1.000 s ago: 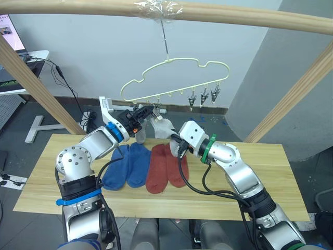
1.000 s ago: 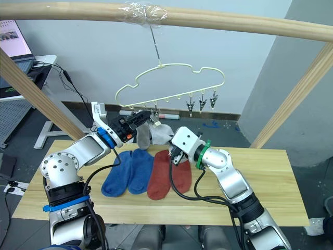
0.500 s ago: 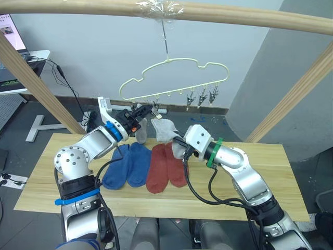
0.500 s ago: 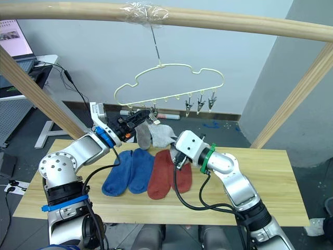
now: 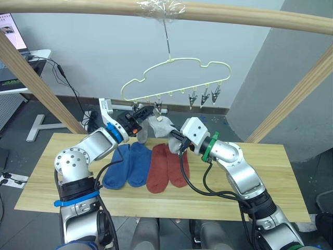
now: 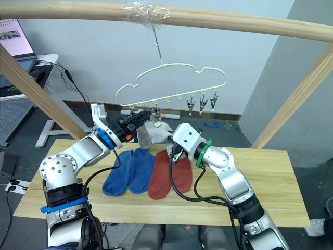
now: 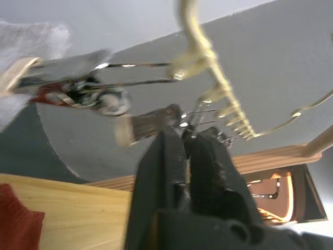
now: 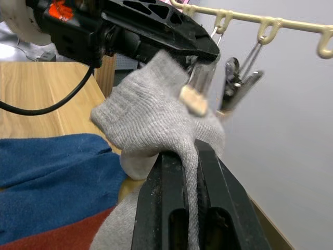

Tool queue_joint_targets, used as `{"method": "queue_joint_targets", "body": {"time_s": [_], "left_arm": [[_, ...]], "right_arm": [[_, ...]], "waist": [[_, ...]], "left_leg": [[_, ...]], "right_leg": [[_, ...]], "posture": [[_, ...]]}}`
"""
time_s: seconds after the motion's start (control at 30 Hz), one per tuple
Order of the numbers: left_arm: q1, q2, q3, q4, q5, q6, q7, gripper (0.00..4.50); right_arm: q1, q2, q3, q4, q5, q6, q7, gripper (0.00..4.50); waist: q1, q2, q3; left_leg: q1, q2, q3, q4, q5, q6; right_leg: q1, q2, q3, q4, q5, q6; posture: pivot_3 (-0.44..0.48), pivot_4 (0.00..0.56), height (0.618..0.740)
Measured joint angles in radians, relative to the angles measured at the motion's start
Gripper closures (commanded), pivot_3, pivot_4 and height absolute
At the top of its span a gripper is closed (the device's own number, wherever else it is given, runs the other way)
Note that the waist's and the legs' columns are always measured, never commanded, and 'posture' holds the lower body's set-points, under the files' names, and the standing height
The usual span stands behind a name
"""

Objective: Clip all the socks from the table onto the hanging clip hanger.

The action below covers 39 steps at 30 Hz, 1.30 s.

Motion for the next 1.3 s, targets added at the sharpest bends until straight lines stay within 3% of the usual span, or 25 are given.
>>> {"method": "queue_joint_targets", "body": {"time_s": [0.17, 0.23, 0.4, 0.47, 0.6, 0.7, 0.9, 1.0, 1.1, 1.3], "left_arm": [[0.025, 0.064, -0.044, -0.013, 0.097, -0.058, -0.026, 1.08], [0.057, 0.118, -0.09, -0.035, 0.194, -0.132, -0.082, 1.08], [0.075, 0.147, -0.123, -0.047, 0.296, -0.232, -0.151, 1.06], [0.122, 0.215, -0.158, -0.1, 0.364, -0.276, -0.205, 1.06], [0.19, 0.299, -0.209, -0.28, 0.459, -0.373, -0.309, 1.06], [0.217, 0.302, -0.241, -0.334, 0.511, -0.431, -0.347, 1.06], [0.248, 0.216, -0.34, -0.36, 0.614, -0.516, -0.338, 1.06], [0.248, 0.147, -0.398, -0.35, 0.705, -0.606, -0.317, 1.89], [0.247, 0.071, -0.466, -0.275, 0.838, -0.72, -0.265, 1.89], [0.213, 0.015, -0.476, -0.174, 0.939, -0.81, -0.233, 1.89]], "right_arm": [[0.01, 0.071, -0.006, -0.028, 0.091, 0.109, 0.005, 4.5], [0.019, 0.123, -0.008, -0.052, 0.156, 0.2, 0.001, 4.5], [0.017, 0.172, -0.032, -0.068, 0.255, 0.349, -0.009, 3.13], [0.013, 0.169, -0.035, -0.07, 0.267, 0.379, -0.022, 2.49], [0.009, 0.13, -0.026, -0.076, 0.262, 0.4, -0.034, 1.09], [0.027, 0.077, -0.022, -0.108, 0.257, 0.399, -0.035, 0.08], [0.084, -0.028, -0.052, -0.219, 0.271, 0.406, -0.032, 0.03], [0.099, -0.073, -0.098, -0.294, 0.3, 0.432, -0.027, 0.0], [0.095, -0.106, -0.155, -0.372, 0.337, 0.479, -0.027, 0.0], [0.053, -0.107, -0.186, -0.404, 0.382, 0.526, -0.047, 0.0]], "waist": [[-0.002, 0.0, 0.0], [-0.002, 0.001, 0.001], [0.006, 0.001, 0.001], [0.004, 0.001, 0.001], [0.007, 0.001, 0.001], [0.008, 0.001, 0.002], [0.007, 0.001, 0.002], [0.005, 0.002, 0.002], [0.004, 0.002, 0.002], [-0.001, 0.002, 0.002]], "left_leg": [[0.0, 0.001, 0.0, -0.002, 0.0, 0.0], [0.0, 0.001, 0.0, -0.004, 0.001, -0.001], [0.0, 0.0, 0.001, -0.006, 0.001, -0.002], [-0.001, 0.0, 0.002, -0.008, 0.001, -0.002], [-0.003, 0.0, 0.004, -0.013, 0.001, -0.002], [-0.004, 0.0, 0.004, -0.014, 0.001, -0.002], [-0.006, 0.0, 0.004, -0.013, 0.001, -0.002], [-0.005, 0.0, 0.004, -0.013, 0.001, -0.002], [-0.005, 0.0, 0.004, -0.012, 0.001, -0.002], [-0.005, 0.001, 0.004, -0.012, 0.001, -0.002]], "right_leg": [[-0.002, 0.001, 0.001, 0.0, 0.0, 0.0], [-0.002, 0.001, 0.001, 0.0, -0.001, -0.001], [-0.003, -0.001, 0.0, -0.001, -0.001, -0.002], [-0.005, 0.0, 0.001, -0.001, -0.002, -0.003], [-0.01, -0.001, 0.002, 0.0, -0.003, -0.005], [-0.011, -0.001, 0.002, 0.0, -0.004, -0.005], [-0.012, -0.001, 0.002, 0.0, -0.004, -0.005], [-0.012, 0.0, 0.002, 0.0, -0.004, -0.005], [-0.012, 0.0, 0.002, 0.0, -0.004, -0.005], [-0.012, 0.002, 0.002, 0.0, -0.004, -0.005]], "posture": [[0.216, 0.228, 0.74], [0.216, 0.228, 0.74], [0.218, 0.229, 0.74], [0.218, 0.229, 0.74], [0.219, 0.23, 0.74], [0.217, 0.231, 0.74], [0.194, 0.231, 0.74], [0.175, 0.225, 0.74], [0.161, 0.224, 0.74], [0.144, 0.217, 0.74]]}}
